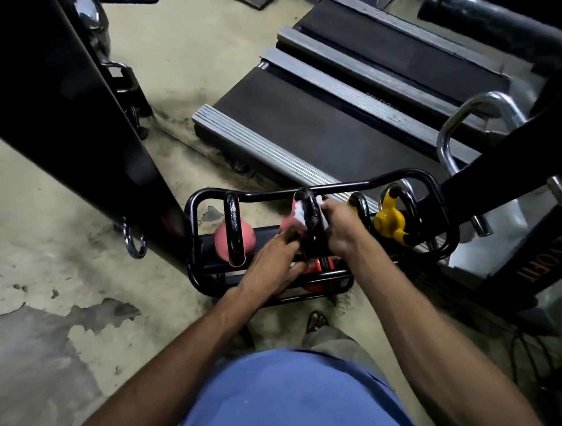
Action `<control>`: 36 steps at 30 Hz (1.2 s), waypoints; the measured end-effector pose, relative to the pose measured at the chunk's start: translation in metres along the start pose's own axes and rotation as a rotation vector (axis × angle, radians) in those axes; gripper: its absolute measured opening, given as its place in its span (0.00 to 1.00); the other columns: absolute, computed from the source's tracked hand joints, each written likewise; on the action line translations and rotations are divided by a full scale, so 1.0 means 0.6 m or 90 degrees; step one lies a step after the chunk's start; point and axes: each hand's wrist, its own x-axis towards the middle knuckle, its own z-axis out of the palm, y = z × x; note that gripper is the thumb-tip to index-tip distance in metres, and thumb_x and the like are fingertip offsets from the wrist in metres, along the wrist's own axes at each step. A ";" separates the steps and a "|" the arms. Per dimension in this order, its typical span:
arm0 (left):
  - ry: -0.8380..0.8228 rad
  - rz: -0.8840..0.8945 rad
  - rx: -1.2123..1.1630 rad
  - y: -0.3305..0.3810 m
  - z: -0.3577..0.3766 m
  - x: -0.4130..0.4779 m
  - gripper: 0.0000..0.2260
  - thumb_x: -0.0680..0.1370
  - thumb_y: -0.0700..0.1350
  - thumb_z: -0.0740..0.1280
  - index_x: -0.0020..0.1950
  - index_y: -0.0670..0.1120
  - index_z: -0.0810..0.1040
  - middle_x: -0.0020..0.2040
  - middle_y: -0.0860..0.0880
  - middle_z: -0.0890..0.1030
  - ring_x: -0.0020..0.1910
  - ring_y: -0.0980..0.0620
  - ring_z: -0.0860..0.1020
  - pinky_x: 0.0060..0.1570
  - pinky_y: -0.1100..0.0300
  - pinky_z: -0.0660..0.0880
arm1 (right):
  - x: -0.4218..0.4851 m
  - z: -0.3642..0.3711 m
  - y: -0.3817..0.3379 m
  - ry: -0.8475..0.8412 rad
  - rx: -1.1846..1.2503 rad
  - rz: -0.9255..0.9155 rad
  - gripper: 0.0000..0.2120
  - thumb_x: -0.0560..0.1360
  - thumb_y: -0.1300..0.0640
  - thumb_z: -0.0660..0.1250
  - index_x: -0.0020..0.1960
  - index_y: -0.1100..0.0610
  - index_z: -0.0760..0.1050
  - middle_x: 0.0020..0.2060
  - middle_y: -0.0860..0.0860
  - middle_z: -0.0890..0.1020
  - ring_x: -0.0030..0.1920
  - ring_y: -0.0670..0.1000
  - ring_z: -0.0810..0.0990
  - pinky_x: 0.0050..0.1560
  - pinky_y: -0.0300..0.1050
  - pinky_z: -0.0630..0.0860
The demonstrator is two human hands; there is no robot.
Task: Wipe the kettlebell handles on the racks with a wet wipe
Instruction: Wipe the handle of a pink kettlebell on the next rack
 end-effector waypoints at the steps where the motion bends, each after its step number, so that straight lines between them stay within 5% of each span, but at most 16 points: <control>1: 0.002 0.003 0.005 0.000 -0.001 0.001 0.18 0.77 0.52 0.72 0.62 0.42 0.79 0.67 0.42 0.77 0.62 0.41 0.77 0.60 0.54 0.73 | 0.004 0.004 -0.006 0.005 0.014 0.027 0.23 0.83 0.59 0.51 0.36 0.63 0.77 0.28 0.56 0.79 0.25 0.52 0.79 0.27 0.39 0.79; 4: -0.017 0.017 -0.008 0.001 -0.003 0.004 0.21 0.78 0.51 0.72 0.67 0.41 0.78 0.69 0.41 0.77 0.67 0.41 0.75 0.66 0.53 0.70 | 0.016 0.003 0.013 0.085 -0.020 -0.071 0.14 0.80 0.63 0.57 0.37 0.61 0.75 0.32 0.58 0.78 0.29 0.55 0.78 0.32 0.43 0.79; 8: 0.006 0.022 -0.022 -0.006 0.002 0.005 0.26 0.76 0.49 0.73 0.74 0.47 0.74 0.77 0.49 0.70 0.72 0.49 0.73 0.70 0.55 0.71 | 0.006 -0.044 0.065 0.205 -0.634 -0.601 0.03 0.78 0.59 0.67 0.48 0.57 0.80 0.46 0.50 0.82 0.46 0.49 0.79 0.49 0.44 0.75; 10: 0.015 -0.012 -0.039 0.001 0.004 0.005 0.20 0.78 0.48 0.71 0.69 0.52 0.77 0.70 0.53 0.76 0.60 0.57 0.79 0.58 0.59 0.77 | 0.010 -0.058 0.056 0.087 -0.872 -0.771 0.07 0.77 0.60 0.66 0.54 0.59 0.79 0.57 0.53 0.80 0.57 0.49 0.77 0.59 0.39 0.71; 12: 0.032 -0.043 -0.054 0.015 0.004 0.001 0.14 0.80 0.46 0.69 0.66 0.53 0.79 0.60 0.56 0.81 0.49 0.63 0.81 0.48 0.62 0.78 | 0.024 -0.058 0.030 -0.025 -1.111 -0.838 0.11 0.77 0.57 0.63 0.55 0.61 0.80 0.61 0.56 0.79 0.65 0.55 0.75 0.69 0.47 0.70; 15: 0.058 -0.068 -0.095 0.022 0.005 -0.007 0.17 0.75 0.44 0.75 0.63 0.54 0.80 0.60 0.62 0.79 0.52 0.65 0.78 0.49 0.69 0.74 | 0.046 -0.042 -0.013 -0.136 -1.403 -0.828 0.19 0.74 0.49 0.57 0.47 0.58 0.83 0.52 0.56 0.83 0.66 0.61 0.76 0.71 0.61 0.66; 18: 0.050 -0.085 -0.137 0.033 -0.010 -0.013 0.18 0.73 0.40 0.76 0.62 0.48 0.80 0.56 0.58 0.81 0.50 0.62 0.79 0.47 0.67 0.74 | 0.050 -0.041 -0.019 -0.293 -1.492 -0.903 0.21 0.73 0.47 0.55 0.39 0.56 0.84 0.42 0.53 0.84 0.57 0.62 0.81 0.67 0.59 0.62; 21: 0.044 -0.065 -0.089 0.042 -0.014 -0.012 0.20 0.73 0.51 0.70 0.63 0.47 0.79 0.61 0.50 0.81 0.57 0.49 0.81 0.56 0.55 0.78 | 0.040 -0.071 -0.019 -0.344 -1.446 -1.011 0.16 0.76 0.49 0.58 0.44 0.53 0.82 0.45 0.50 0.83 0.57 0.58 0.78 0.64 0.56 0.65; 25: 0.007 -0.115 -0.077 0.054 -0.014 -0.012 0.25 0.74 0.56 0.66 0.68 0.47 0.75 0.69 0.50 0.77 0.65 0.49 0.78 0.61 0.51 0.77 | 0.009 -0.112 -0.011 -0.223 -1.148 -1.003 0.05 0.80 0.55 0.68 0.51 0.55 0.81 0.52 0.50 0.81 0.52 0.54 0.76 0.52 0.48 0.74; 27: -0.011 -0.105 -0.064 0.057 -0.009 -0.011 0.24 0.76 0.54 0.67 0.70 0.47 0.76 0.78 0.49 0.68 0.77 0.51 0.67 0.71 0.54 0.71 | -0.010 -0.124 0.009 -0.106 -0.930 -0.881 0.03 0.79 0.58 0.69 0.52 0.57 0.80 0.53 0.50 0.80 0.51 0.51 0.78 0.49 0.44 0.75; 30: -0.024 -0.118 -0.072 0.053 -0.008 -0.013 0.27 0.77 0.51 0.67 0.75 0.44 0.72 0.82 0.48 0.60 0.82 0.54 0.53 0.78 0.62 0.59 | -0.010 -0.121 0.035 0.018 -0.652 -0.620 0.03 0.79 0.57 0.68 0.51 0.54 0.79 0.47 0.48 0.82 0.48 0.48 0.80 0.49 0.44 0.76; 34: -0.077 -0.147 -0.032 0.063 -0.017 -0.008 0.19 0.76 0.48 0.66 0.64 0.39 0.78 0.72 0.42 0.74 0.74 0.47 0.70 0.72 0.55 0.68 | 0.025 -0.081 0.025 0.007 -0.344 -0.275 0.08 0.77 0.62 0.62 0.44 0.56 0.80 0.41 0.55 0.83 0.41 0.54 0.78 0.40 0.50 0.74; 36: -0.087 -0.185 0.006 0.065 -0.021 -0.006 0.15 0.77 0.50 0.67 0.57 0.41 0.79 0.63 0.42 0.78 0.63 0.43 0.77 0.62 0.49 0.75 | 0.044 -0.062 0.002 -0.013 -0.222 -0.094 0.11 0.76 0.66 0.60 0.49 0.64 0.81 0.44 0.63 0.80 0.42 0.58 0.77 0.37 0.48 0.74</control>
